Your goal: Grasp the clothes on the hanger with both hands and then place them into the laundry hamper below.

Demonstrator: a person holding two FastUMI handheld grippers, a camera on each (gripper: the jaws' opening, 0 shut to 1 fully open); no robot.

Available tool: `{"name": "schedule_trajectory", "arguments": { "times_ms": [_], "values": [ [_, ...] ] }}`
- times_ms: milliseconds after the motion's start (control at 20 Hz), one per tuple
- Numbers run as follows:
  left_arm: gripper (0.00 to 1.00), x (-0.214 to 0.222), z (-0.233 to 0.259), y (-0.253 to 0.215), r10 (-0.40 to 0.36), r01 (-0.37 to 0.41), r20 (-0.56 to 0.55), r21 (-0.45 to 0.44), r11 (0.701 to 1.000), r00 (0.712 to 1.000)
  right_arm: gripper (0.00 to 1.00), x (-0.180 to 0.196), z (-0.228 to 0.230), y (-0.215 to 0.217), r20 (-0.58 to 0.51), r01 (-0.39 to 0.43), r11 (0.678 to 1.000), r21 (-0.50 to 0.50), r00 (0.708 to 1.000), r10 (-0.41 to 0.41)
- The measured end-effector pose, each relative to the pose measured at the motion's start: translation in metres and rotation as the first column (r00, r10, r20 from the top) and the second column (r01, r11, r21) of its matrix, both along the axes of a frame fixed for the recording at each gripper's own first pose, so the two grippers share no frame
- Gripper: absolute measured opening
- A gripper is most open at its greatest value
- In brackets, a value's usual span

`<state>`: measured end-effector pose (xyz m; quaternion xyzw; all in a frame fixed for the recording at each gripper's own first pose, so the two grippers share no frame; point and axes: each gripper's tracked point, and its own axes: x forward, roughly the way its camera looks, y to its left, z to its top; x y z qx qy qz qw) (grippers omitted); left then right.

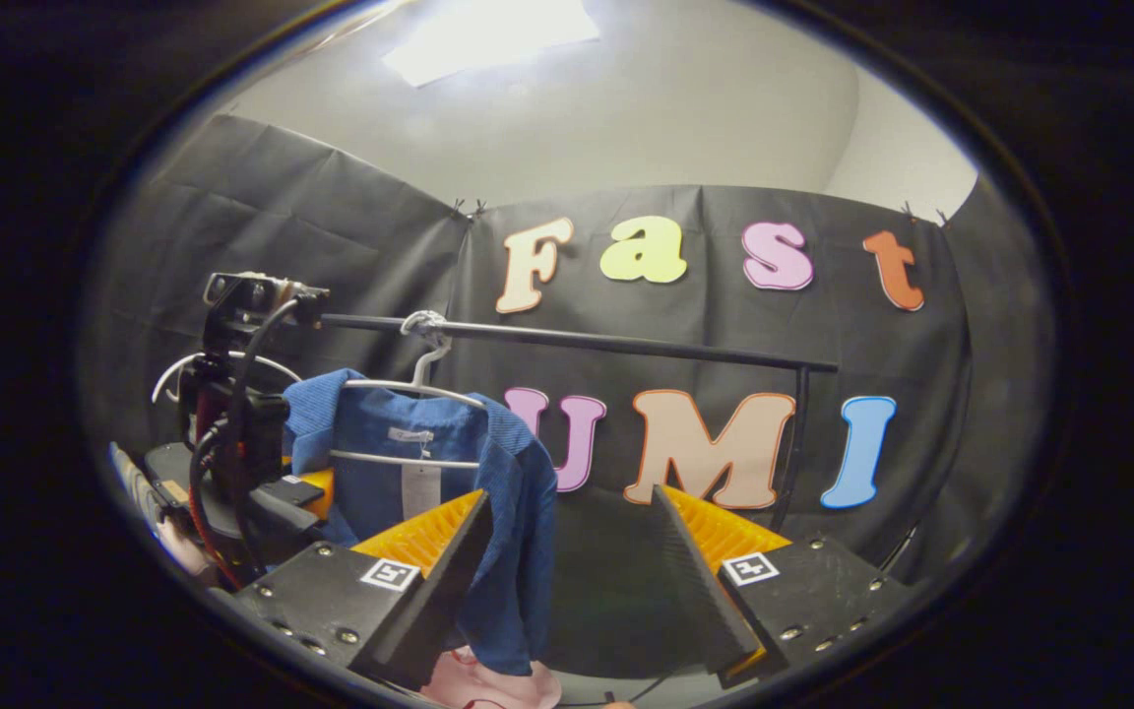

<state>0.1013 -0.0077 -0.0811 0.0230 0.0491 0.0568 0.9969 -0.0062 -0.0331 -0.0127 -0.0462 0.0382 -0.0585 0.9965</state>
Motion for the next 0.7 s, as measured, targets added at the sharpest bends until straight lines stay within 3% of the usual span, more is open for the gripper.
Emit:
{"name": "schedule_trajectory", "arguments": {
  "times_ms": [100, 150, 200, 700],
  "values": [
    [0.12, -0.001, 0.0, 0.002, -0.012, 0.012, -0.004, 0.0, 1.0, 1.0, 0.96, 0.011, -0.007, 0.005, -0.007, -0.02, 1.0, 0.005, 1.0, 0.02],
    [0.12, -0.001, 0.001, 0.002, -0.022, 0.022, -0.007, 0.004, 1.0, 1.0, 0.96, 0.017, -0.012, 0.008, -0.013, -0.031, 0.999, 0.01, 0.999, 0.031],
    [0.05, -0.002, 0.002, 0.002, -0.034, 0.034, -0.01, 0.012, 0.999, 0.999, 0.96, 0.024, -0.017, 0.012, -0.02, -0.043, 0.999, 0.016, 0.999, 0.043],
    [0.04, -0.011, 0.01, 0.004, -0.122, 0.122, -0.006, 0.03, 0.992, 0.993, 0.96, 0.101, -0.073, 0.064, -0.071, -0.145, 0.986, 0.082, 0.986, 0.151]
  ]
}}
